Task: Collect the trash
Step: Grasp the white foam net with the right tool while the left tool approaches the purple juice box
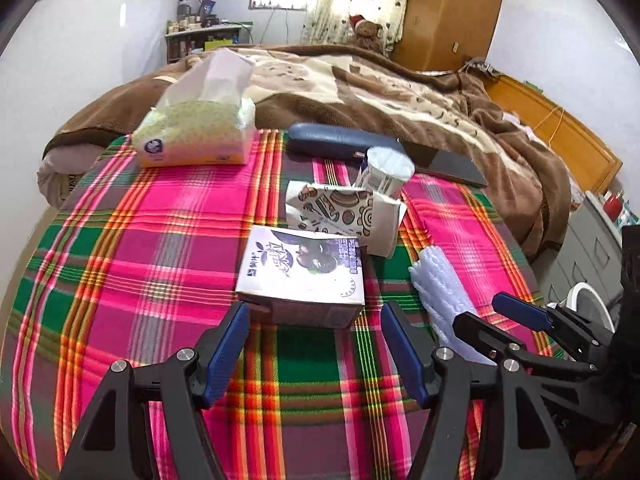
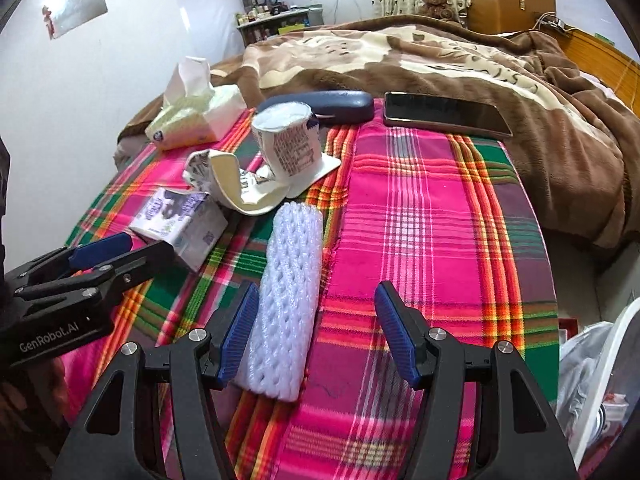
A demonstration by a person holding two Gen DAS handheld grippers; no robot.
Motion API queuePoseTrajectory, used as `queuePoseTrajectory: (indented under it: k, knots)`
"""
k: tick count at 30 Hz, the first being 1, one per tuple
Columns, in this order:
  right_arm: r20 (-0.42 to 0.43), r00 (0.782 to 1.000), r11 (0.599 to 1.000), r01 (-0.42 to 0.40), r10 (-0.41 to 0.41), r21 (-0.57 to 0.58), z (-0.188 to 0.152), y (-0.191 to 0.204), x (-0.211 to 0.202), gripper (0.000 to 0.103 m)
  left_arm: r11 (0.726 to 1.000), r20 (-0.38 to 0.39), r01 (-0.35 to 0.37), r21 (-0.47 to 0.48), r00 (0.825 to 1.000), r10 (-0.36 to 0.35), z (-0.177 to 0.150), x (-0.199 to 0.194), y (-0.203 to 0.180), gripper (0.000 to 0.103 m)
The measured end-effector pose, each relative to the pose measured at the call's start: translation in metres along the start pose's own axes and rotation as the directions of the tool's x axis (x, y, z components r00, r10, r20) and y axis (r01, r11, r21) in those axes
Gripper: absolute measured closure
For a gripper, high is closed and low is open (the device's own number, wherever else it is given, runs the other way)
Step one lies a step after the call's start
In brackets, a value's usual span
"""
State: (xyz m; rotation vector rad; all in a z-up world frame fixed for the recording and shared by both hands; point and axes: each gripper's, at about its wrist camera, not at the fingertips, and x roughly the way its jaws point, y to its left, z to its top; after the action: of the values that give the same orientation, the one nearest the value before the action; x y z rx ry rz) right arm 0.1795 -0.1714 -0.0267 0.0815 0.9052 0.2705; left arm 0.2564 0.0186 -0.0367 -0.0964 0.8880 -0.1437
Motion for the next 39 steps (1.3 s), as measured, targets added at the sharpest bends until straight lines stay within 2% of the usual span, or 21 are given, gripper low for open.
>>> queuePoseTrajectory:
  k: [3, 6, 8, 10, 21, 24, 28, 31, 33, 36, 39]
  knots:
    - [-0.007, 1.0, 1.0, 0.001, -0.001, 0.001, 0.0, 0.002, 0.003, 0.041, 1.0, -0.025, -0.017, 0.012, 1.0, 0.017, 0.0, 0.012, -0.001, 0.035]
    - [-0.009, 1.0, 1.0, -0.02, 0.02, 0.006, 0.001, 0.003, 0.003, 0.058, 1.0, -0.044, -0.028, 0.003, 0.999, 0.028, -0.001, 0.019, 0.005, 0.035]
    - [-0.009, 1.0, 1.0, -0.025, 0.025, 0.007, 0.0, 0.005, 0.003, 0.062, 1.0, -0.043, -0.025, -0.006, 0.999, 0.025, -0.003, 0.019, 0.012, 0.035]
    - [-0.008, 0.999, 0.999, -0.035, 0.035, 0.005, 0.0, 0.007, 0.003, 0.072, 0.999, -0.04, -0.043, -0.018, 0.998, 0.042, -0.005, 0.015, 0.02, 0.035]
    - [0.012, 1.0, 0.999, -0.025, 0.025, 0.024, 0.0, 0.012, 0.001, 0.08, 0.982, -0.029, -0.139, -0.131, 0.99, 0.136, -0.005, 0.002, 0.082, 0.035]
    - [0.02, 1.0, 0.999, -0.02, 0.019, 0.025, 0.002, 0.013, 0.001, 0.081, 0.98, -0.006, -0.096, -0.173, 0.995, 0.096, -0.002, -0.005, 0.088, 0.035]
    - [0.038, 0.999, 0.999, -0.001, 0.0, 0.037, 0.007, 0.014, 0.001, 0.084, 0.987, 0.035, -0.043, -0.158, 0.998, 0.049, 0.008, -0.013, 0.08, 0.035]
    - [0.053, 0.999, 0.998, -0.003, 0.0, 0.055, 0.012, 0.012, -0.003, 0.085, 0.989, 0.043, -0.026, -0.149, 0.999, 0.033, 0.018, -0.009, 0.073, 0.023]
    - [0.059, 0.998, 0.998, 0.001, -0.005, 0.066, 0.015, 0.01, -0.004, 0.085, 0.99, 0.037, -0.01, -0.138, 0.999, 0.015, 0.024, -0.005, 0.068, 0.023]
    - [0.079, 0.997, 0.997, 0.011, -0.017, 0.082, 0.022, 0.007, -0.008, 0.086, 0.991, 0.009, -0.048, -0.127, 0.999, 0.05, 0.03, 0.007, 0.066, 0.023]
    - [0.087, 0.996, 0.995, 0.02, -0.028, 0.095, 0.027, 0.005, -0.009, 0.086, 0.99, 0.001, -0.038, -0.133, 0.999, 0.039, 0.032, 0.015, 0.066, 0.023]
